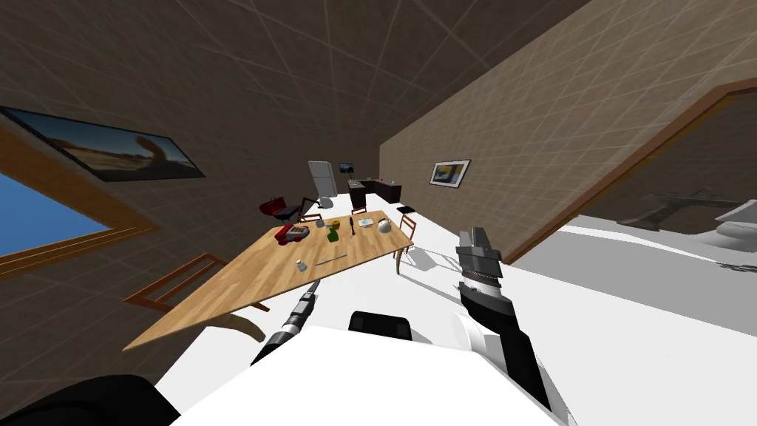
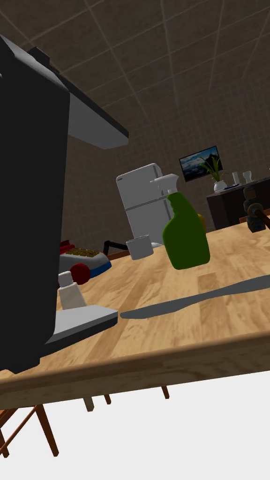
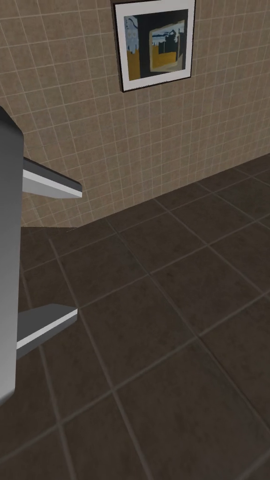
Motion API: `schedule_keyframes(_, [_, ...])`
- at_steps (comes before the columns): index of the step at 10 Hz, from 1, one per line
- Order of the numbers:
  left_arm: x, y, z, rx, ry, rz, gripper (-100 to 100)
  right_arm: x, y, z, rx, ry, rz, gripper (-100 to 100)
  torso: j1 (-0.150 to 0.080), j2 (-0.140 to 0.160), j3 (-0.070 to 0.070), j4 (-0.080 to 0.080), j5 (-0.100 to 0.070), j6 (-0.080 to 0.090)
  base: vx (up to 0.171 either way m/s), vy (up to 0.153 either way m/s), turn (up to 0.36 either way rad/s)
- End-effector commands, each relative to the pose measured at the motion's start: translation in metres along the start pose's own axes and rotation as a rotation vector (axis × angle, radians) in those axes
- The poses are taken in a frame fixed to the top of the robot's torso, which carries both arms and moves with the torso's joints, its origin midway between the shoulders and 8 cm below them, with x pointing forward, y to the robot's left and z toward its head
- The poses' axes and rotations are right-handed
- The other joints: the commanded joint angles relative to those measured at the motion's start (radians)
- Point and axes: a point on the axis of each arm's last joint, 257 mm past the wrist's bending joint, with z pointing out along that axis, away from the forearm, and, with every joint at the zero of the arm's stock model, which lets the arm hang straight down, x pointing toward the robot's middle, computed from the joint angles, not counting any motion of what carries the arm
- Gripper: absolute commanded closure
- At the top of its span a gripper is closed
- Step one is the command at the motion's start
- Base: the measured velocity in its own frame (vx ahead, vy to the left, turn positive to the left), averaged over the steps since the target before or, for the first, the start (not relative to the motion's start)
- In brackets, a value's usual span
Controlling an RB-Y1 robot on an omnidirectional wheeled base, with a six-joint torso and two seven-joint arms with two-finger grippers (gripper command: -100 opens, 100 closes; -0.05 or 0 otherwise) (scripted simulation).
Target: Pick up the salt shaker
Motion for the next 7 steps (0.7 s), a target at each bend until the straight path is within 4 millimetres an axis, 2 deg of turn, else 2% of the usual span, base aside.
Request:
schedule_keyframes(1, [-0.001,0.013,-0.001,-0.026,-0.002,0.001,-100,0.000,0.000,0.000,0.000,0.000,0.000,0,0.000,0.000,0.000,0.000,0.000,0.000,-0.010,-0.005,-0.008])
schedule_keyframes(2, [-0.007,0.045,-0.015,-0.105,-0.001,0.013,-100,0.000,0.000,0.000,0.000,0.000,0.000,0,0.001,-0.001,-0.001,0.000,0.000,0.000,-0.009,-0.024,-0.345])
schedule_keyframes(3, [-0.008,0.047,-0.016,-0.110,-0.002,0.013,-100,0.000,0.000,0.000,0.000,0.000,0.000,0,0.000,-0.001,-0.001,0.000,0.000,0.001,-0.015,-0.012,-0.163])
schedule_keyframes(4, [-0.014,0.071,-0.030,-0.174,-0.002,0.028,-100,0.000,0.000,0.000,0.000,0.000,0.000,0,0.000,-0.001,-0.001,0.000,0.000,0.000,-0.025,-0.023,-0.344])
schedule_keyframes(5, [-0.015,0.079,-0.034,-0.192,-0.004,0.028,-100,0.000,0.000,0.000,0.000,0.000,0.000,0,0.000,-0.001,0.000,0.000,0.000,0.001,-0.020,-0.013,-0.139])
schedule_keyframes(6, [-0.023,0.101,-0.049,-0.251,-0.005,0.045,-100,0.000,0.000,0.000,0.000,0.000,0.000,0,0.000,-0.001,0.000,0.000,0.000,0.000,-0.013,-0.020,-0.263])
schedule_keyframes(7, [-0.024,0.110,-0.053,-0.271,-0.007,0.045,-100,0.000,0.000,0.000,0.000,0.000,0.000,0,0.000,-0.001,-0.001,0.000,0.000,0.000,-0.009,-0.009,-0.181])
